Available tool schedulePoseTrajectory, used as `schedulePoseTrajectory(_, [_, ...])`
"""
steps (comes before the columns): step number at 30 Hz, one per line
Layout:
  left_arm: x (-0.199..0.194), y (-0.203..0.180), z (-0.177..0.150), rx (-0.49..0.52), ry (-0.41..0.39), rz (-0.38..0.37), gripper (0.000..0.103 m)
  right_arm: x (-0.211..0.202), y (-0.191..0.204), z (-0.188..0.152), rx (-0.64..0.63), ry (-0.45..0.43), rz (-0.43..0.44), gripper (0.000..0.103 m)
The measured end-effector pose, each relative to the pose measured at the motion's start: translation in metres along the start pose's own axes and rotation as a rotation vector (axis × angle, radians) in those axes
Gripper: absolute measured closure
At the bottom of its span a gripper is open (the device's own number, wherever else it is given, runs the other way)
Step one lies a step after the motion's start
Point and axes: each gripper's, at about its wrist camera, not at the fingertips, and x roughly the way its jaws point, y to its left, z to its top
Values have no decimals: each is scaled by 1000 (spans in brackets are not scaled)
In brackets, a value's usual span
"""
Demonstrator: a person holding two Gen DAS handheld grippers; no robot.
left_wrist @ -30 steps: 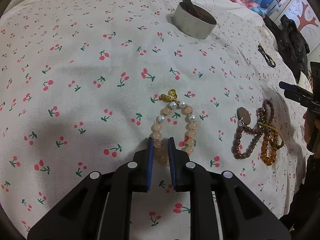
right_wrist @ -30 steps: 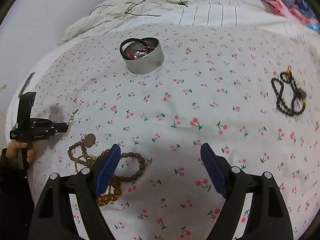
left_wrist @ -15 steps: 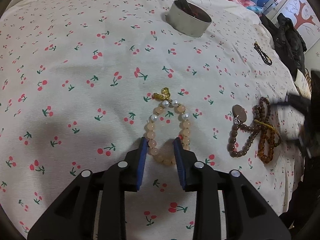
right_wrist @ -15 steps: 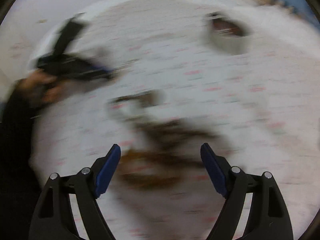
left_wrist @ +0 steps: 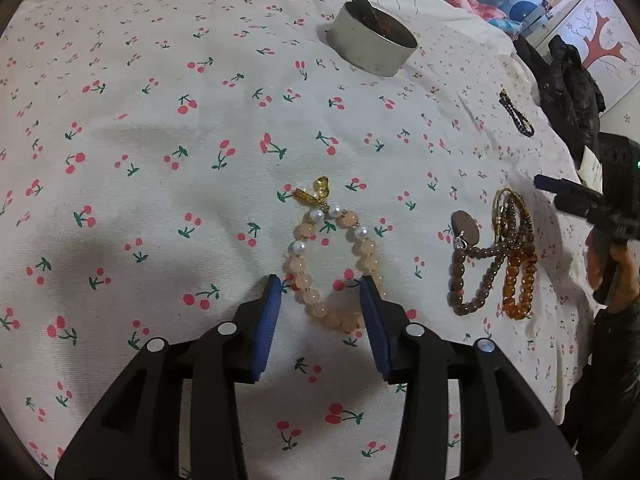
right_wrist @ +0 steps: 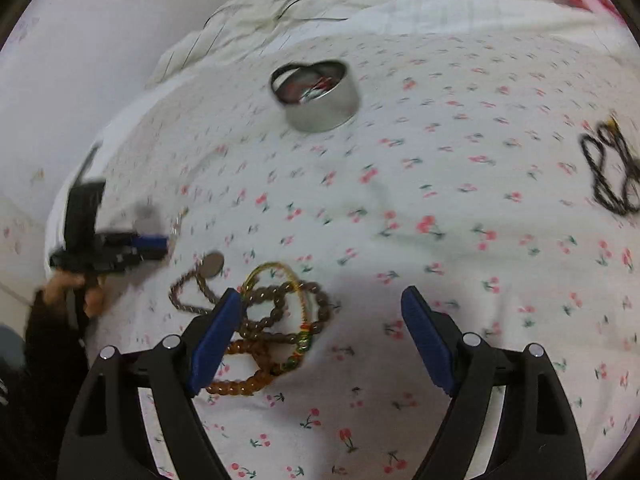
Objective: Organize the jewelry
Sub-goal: 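Lift the peach bracelet with the left gripper while the right grasps the amber beads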
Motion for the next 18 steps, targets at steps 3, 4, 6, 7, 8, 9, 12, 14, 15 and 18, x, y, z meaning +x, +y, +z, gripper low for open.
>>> schedulePoseTrajectory(3, [-3,4,0,-15,-7,-3,65,5,26,2,-138,-45,-77,24])
schedulePoseTrajectory(4, [-4,5,0,-21,-13,2,65,5,35,3,-181,-72,-117,24])
schedulePoseTrajectory(6, [-6,9,1,-38,-23,9,70,9,41,2,-233,-98,-147,24])
schedulePoseTrajectory(7, [-7,10,1,-43,-26,14,71,10,44,3,-253,-106,-159,27])
schedulePoseTrajectory(8, [-8,12,1,-51,-29,15,72,15,46,2,-277,-100,-175,37])
schedulePoseTrajectory(9, [-8,13,1,-54,-30,14,73,22,49,3,-296,-86,-204,42])
schedulePoseTrajectory(12, [-7,14,1,-57,-28,19,75,42,46,-1,-308,-30,-228,53])
schedulePoseTrajectory(14, [-6,13,1,-53,-24,20,75,53,47,-3,-314,5,-203,72])
schedulePoseTrajectory(15, [-5,13,1,-52,-23,21,75,56,48,-3,-319,6,-201,77])
schedulePoseTrajectory(18, [-4,9,2,-37,-27,28,87,58,50,-2,-322,8,-207,97])
